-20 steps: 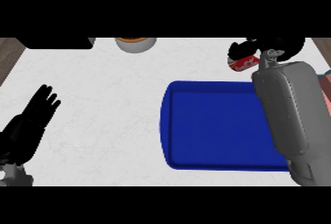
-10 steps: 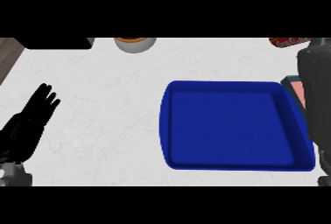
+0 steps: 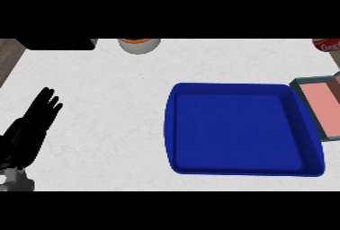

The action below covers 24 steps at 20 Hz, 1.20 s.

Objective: Pick the can from the tray and place it in the cardboard box

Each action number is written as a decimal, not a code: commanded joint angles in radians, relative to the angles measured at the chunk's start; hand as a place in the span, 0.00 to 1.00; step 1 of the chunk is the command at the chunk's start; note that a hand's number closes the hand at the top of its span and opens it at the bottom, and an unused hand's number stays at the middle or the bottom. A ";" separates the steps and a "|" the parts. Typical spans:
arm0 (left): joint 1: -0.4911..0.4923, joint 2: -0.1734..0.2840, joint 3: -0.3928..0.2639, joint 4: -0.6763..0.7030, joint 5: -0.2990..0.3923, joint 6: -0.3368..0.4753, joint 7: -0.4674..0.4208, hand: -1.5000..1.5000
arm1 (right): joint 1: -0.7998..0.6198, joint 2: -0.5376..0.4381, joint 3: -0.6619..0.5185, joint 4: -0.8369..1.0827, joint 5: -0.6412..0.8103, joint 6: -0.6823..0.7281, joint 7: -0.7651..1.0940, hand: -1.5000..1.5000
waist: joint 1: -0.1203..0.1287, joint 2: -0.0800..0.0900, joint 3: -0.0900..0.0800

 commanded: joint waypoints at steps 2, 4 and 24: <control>-0.009 -0.021 -0.029 -0.015 -0.030 0.023 0.017 0.50 | 0.051 -0.068 -0.046 0.083 -0.029 -0.104 -0.121 1.00 | 0.002 0.002 0.000; -0.018 0.026 0.029 -0.013 0.021 -0.003 0.045 0.50 | 0.146 -0.023 -0.028 0.007 -0.033 -0.137 -0.119 1.00 | -0.002 0.000 0.000; 0.014 -0.008 -0.004 -0.114 0.024 0.006 0.099 0.50 | 0.255 -0.052 -0.230 0.490 -0.258 -0.353 -0.409 0.00 | 0.007 0.001 0.001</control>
